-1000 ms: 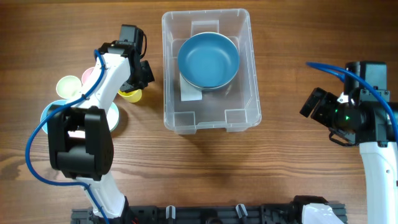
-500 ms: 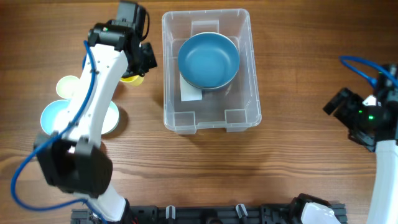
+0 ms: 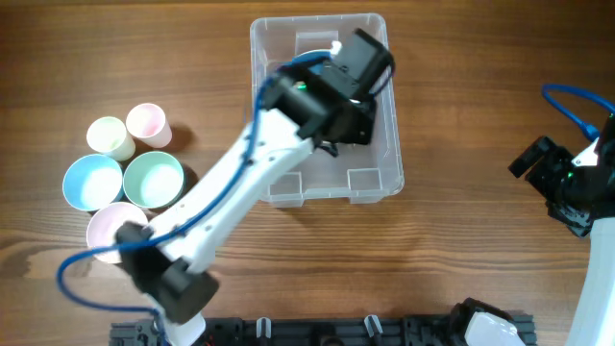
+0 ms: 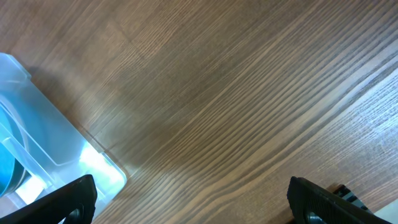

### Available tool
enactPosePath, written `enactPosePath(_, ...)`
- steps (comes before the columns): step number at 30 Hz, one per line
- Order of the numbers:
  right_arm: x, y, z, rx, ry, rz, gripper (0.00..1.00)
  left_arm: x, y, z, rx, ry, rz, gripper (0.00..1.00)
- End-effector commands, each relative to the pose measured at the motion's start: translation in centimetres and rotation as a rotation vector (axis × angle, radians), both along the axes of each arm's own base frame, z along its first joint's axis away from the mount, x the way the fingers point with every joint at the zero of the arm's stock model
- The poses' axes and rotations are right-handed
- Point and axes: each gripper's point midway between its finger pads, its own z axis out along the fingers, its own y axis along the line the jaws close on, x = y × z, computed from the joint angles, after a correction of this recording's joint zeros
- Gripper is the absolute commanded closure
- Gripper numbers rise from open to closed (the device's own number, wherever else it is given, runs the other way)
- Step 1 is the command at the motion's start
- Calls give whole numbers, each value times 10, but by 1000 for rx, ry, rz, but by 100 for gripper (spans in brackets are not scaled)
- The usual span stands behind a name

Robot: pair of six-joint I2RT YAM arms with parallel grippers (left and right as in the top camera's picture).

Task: Pack container
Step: 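Carry the yellow cup with the left gripper into the bin's near right corner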

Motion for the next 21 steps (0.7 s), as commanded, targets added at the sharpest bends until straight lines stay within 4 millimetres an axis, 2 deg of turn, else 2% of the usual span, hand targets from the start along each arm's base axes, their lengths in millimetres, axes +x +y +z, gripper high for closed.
enactPosePath(1, 1, 1, -1, 12, -1, 11, 0, -4, -23, -39, -34, 146, 154, 96)
enactPosePath(6, 1, 1, -1, 11, -1, 11, 0, -5, -46, -85, -22, 223, 237, 96)
enactPosePath(9, 1, 1, -1, 12, -1, 11, 0, -1, -62, -102, -30, 218, 220, 96)
enactPosePath(12, 1, 1, -1, 12, -1, 11, 0, 1, -66, -127, -12, 252, 267, 96)
enactPosePath(19, 1, 1, -1, 12, -1, 11, 0, -1, -64, -134, 9, 265, 268, 96)
enactPosePath(20, 1, 1, -1, 12, -1, 11, 0, -1, -63, -134, 12, 268, 269, 94)
enactPosePath(21, 1, 1, -1, 12, -1, 11, 0, -2, -63, -134, 13, 268, 269, 86)
